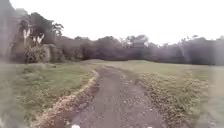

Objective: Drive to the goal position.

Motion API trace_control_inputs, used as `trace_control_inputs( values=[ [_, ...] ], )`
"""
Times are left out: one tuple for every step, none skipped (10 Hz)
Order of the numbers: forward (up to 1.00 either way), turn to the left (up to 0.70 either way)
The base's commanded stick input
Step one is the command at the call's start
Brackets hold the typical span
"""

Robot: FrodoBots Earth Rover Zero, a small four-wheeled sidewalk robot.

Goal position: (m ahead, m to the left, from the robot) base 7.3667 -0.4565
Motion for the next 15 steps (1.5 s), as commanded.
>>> trace_control_inputs(
  values=[
    [0.70,0.03],
    [0.70,0.03],
    [0.70,0.03],
    [0.70,0.03],
    [0.70,0.01],
    [0.70,0.00],
    [0.70,0.00],
    [0.70,0.00],
    [0.70,0.00],
    [0.70,0.00],
    [0.70,0.00],
    [0.70,0.00],
    [0.70,0.00],
    [0.70,0.00],
    [0.70,0.00]
  ],
)
